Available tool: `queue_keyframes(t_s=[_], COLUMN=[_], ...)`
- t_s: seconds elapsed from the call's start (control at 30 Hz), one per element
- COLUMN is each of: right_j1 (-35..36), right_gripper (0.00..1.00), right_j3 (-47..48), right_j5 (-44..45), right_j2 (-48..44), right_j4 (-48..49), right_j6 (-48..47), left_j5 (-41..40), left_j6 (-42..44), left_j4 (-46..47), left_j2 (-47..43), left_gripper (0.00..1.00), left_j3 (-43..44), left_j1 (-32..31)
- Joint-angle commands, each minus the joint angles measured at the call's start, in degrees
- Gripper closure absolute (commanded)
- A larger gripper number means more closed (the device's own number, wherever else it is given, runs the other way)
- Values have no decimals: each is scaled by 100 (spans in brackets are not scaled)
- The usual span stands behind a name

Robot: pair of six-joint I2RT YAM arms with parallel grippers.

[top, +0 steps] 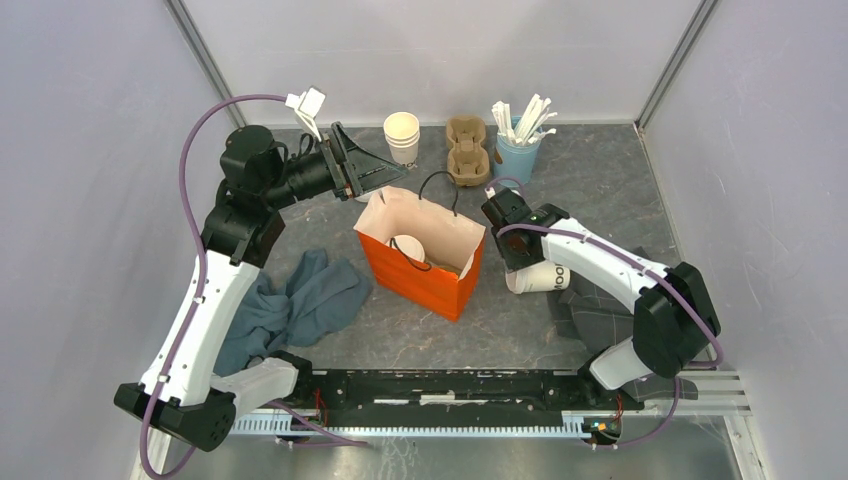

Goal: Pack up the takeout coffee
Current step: Pick up the cup lid from the coffee cup.

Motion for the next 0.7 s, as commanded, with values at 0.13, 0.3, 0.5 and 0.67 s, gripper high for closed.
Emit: queue_keyframes(t_s=[0.13, 0.3, 0.5, 0.67], right_j1=[29, 29, 3, -323], right_gripper=[68, 78, 86, 88], right_j3=[-117, -198, -350, -446], right_j5=[37, -36, -548, -1308], right_j2=[-86, -140, -552, -852], right_j4=[248, 435, 1201, 1720], right_j6=[93, 8, -198, -41], left_j5=[77, 63, 18, -32], left_j6=[309, 301, 266, 253], left_j4=[68, 65, 70, 15], left_j2=[-55, -71, -140, -192], left_gripper=[17, 17, 17, 17], left_j3=[117, 116, 65, 57], left_j1=[2, 5, -2, 2])
